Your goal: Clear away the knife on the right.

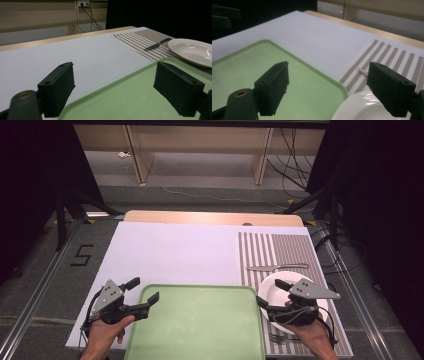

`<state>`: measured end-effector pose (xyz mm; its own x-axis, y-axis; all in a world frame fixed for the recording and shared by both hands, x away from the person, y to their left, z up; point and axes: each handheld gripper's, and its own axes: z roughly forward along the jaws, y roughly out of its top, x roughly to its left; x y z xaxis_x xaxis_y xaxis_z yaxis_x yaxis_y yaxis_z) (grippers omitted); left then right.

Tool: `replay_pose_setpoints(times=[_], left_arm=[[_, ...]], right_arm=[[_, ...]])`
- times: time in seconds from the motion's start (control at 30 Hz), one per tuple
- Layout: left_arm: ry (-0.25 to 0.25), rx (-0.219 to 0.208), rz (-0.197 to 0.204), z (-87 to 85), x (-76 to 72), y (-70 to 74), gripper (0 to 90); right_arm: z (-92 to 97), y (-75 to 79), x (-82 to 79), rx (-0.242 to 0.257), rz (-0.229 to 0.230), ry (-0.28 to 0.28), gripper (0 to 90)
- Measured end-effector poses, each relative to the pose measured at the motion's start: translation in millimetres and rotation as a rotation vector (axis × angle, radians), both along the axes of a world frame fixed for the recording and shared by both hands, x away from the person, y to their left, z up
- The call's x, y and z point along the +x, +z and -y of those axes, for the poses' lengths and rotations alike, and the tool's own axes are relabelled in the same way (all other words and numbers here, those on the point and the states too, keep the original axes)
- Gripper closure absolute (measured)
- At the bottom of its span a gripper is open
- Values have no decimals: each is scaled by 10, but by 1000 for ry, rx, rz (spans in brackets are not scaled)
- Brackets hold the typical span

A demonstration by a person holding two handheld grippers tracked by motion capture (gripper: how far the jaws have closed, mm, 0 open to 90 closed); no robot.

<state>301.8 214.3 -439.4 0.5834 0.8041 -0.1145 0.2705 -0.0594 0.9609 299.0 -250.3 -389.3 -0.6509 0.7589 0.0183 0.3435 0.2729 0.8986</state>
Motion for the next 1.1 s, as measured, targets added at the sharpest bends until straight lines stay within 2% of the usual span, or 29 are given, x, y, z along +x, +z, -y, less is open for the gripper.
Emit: replay_pose_setpoints(times=[0.07,0.1,0.17,0.2,0.33,0.4,0.47,0.5,0.57,0.67,0.73,0.8,0.87,0.9,0.93,0.97,1.0,1.1], left_arm=[[1,3,1,1,0,0,159],[1,4,1,2,1,-1,158],[1,5,0,2,4,-4,159],[3,6,-1,0,7,-6,159],[3,3,0,-1,18,-14,159],[3,3,0,0,17,-15,159],[2,3,0,-1,15,-14,159],[2,3,0,-1,15,-14,159],[6,4,-3,-3,18,-15,159],[10,7,-8,-2,16,-15,159],[9,7,-9,0,16,-17,159],[7,6,-10,2,18,-19,159],[8,6,-11,1,18,-19,159],[8,5,-11,0,18,-19,159],[8,5,-11,0,18,-19,159],[8,5,-11,-2,19,-19,159],[7,5,-11,-2,22,-20,159],[6,3,-12,2,22,-21,159]], right_arm=[[21,6,28,-13,-13,-6,189],[67,13,116,-45,-24,-8,190],[89,23,159,-55,-27,-4,191],[133,65,226,-66,-45,-6,191],[208,125,386,-113,-57,2,193],[227,133,429,-118,-72,4,194],[274,128,571,-143,-102,-4,194],[274,128,571,-143,-102,-4,194],[320,117,714,-178,-111,-7,195],[349,115,799,-192,-124,-22,195],[400,89,939,-235,-135,-33,195],[415,80,985,-245,-146,-42,196],[470,38,1127,-278,-161,-50,197],[480,27,1162,-288,-180,-63,197],[480,27,1162,-288,-180,-63,197],[494,-1,1231,-316,-202,-65,197],[500,-13,1255,-330,-203,-67,198],[533,-68,1363,-347,-234,-88,198]])
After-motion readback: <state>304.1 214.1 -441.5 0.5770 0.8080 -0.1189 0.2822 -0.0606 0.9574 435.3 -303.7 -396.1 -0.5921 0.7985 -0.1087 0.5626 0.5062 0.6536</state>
